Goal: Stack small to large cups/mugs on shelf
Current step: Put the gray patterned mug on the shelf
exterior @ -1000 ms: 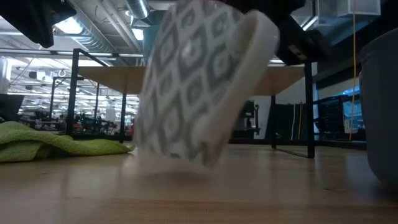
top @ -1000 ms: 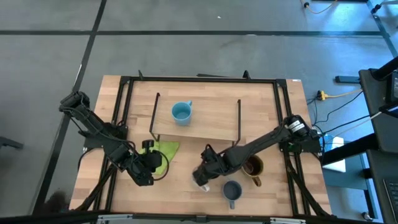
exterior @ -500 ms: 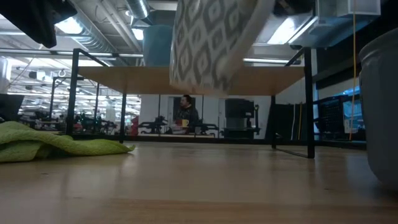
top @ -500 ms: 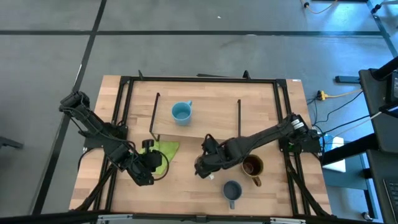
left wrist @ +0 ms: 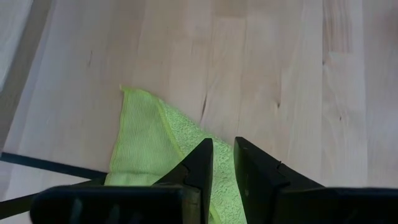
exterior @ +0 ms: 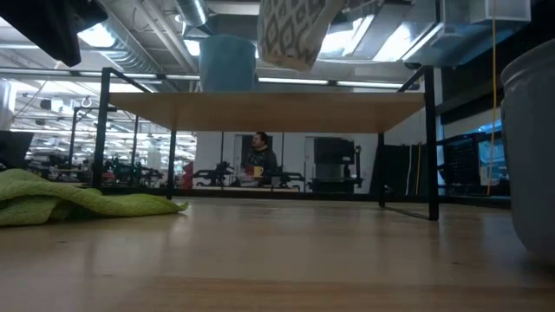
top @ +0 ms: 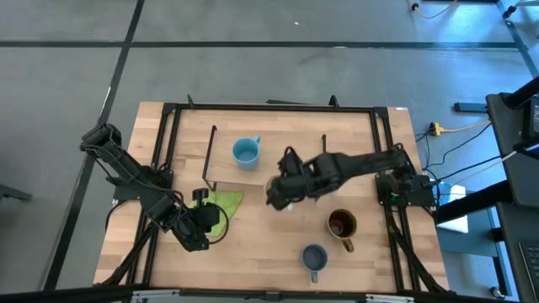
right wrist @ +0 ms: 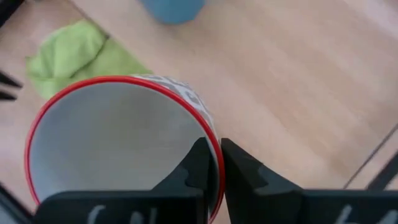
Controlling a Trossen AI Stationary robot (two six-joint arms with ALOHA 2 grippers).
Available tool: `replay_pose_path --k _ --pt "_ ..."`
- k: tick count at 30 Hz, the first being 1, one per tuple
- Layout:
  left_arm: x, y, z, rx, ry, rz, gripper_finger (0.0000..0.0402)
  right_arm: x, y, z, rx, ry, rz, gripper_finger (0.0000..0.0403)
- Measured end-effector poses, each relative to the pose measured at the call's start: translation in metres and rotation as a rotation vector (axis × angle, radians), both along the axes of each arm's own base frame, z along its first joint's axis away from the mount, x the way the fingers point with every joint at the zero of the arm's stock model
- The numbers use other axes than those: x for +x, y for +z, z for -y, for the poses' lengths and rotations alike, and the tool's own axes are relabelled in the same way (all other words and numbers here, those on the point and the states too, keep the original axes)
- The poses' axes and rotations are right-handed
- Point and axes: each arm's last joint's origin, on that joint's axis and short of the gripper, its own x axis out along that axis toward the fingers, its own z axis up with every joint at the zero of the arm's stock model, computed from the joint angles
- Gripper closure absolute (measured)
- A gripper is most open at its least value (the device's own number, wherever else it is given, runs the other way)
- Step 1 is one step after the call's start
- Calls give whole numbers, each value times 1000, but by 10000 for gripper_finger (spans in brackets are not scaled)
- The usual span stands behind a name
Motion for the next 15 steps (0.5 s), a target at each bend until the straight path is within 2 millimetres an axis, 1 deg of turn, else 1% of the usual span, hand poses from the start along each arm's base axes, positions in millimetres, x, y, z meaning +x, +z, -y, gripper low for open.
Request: replay_pose_path --k 4,15 --pt "1 1 1 -8 8 19 342 1 1 19 -18 -5 -41 375" --pt "3 1 0 -22 36 34 342 8 1 65 -20 -4 -80 376"
